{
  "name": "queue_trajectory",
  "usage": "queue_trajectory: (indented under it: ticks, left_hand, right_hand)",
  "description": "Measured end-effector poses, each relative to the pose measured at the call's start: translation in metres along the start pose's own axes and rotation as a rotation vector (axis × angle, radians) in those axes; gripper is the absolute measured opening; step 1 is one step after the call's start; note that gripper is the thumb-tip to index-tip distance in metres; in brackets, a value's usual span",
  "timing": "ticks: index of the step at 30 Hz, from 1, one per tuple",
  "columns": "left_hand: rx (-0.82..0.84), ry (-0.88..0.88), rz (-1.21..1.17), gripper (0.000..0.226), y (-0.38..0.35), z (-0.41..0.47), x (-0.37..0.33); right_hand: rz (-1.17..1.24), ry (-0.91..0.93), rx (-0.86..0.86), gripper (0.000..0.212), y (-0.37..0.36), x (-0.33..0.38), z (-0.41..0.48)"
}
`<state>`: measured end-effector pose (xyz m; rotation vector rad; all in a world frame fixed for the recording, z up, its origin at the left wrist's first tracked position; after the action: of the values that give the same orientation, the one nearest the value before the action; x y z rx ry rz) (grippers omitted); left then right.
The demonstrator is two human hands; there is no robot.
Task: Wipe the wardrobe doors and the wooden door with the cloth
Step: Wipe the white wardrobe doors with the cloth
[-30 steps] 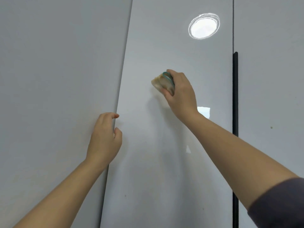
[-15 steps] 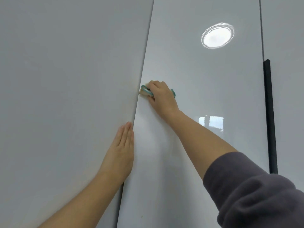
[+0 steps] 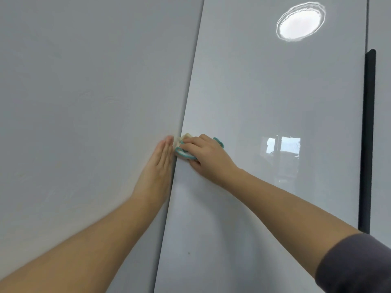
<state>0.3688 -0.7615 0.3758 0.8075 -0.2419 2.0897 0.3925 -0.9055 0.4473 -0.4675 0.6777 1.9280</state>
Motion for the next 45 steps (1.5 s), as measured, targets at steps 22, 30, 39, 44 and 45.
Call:
queue_trajectory:
  ticks: [22,30,39,44,45]
  left_hand:
    - [0.008,0.009,0.017,0.068,0.001,0.002,0.003]
    - [-0.046,0.026,-0.086,0.066,0.003,-0.004,0.004]
    - [-0.051,0.049,-0.681,0.065,0.024,0.015,0.016]
    - [0.066,0.259,-1.296,0.073,0.027,0.04,0.033]
    - [0.085,0.304,-1.368,0.07,0.028,0.044,0.036]
  right_hand:
    - [-0.21,0.014,-0.152,0.019,-0.004,0.021,-0.033]
    - [-0.312,0.331,0.036,0.03,0.024,0.019,-0.073]
    - [-0.247,0.361,0.034,0.022,0.017,0.058,-0.122]
    - [-0.249,0.383,0.067,0.024,0.018,0.04,-0.095]
    - [-0.273,0.326,0.017,0.028,0.018,0.035,-0.08]
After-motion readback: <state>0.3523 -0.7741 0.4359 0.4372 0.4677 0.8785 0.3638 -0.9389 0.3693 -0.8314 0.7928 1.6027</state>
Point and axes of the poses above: each hand's wrist, its own z-axis towards the middle knuckle, its own y-axis out of the back of the hand, x = y × z, the point moved 2 cm from there along z, towards the middle knuckle, and after that the axes turned 9 degrees about -x, right-handed, at the moved point
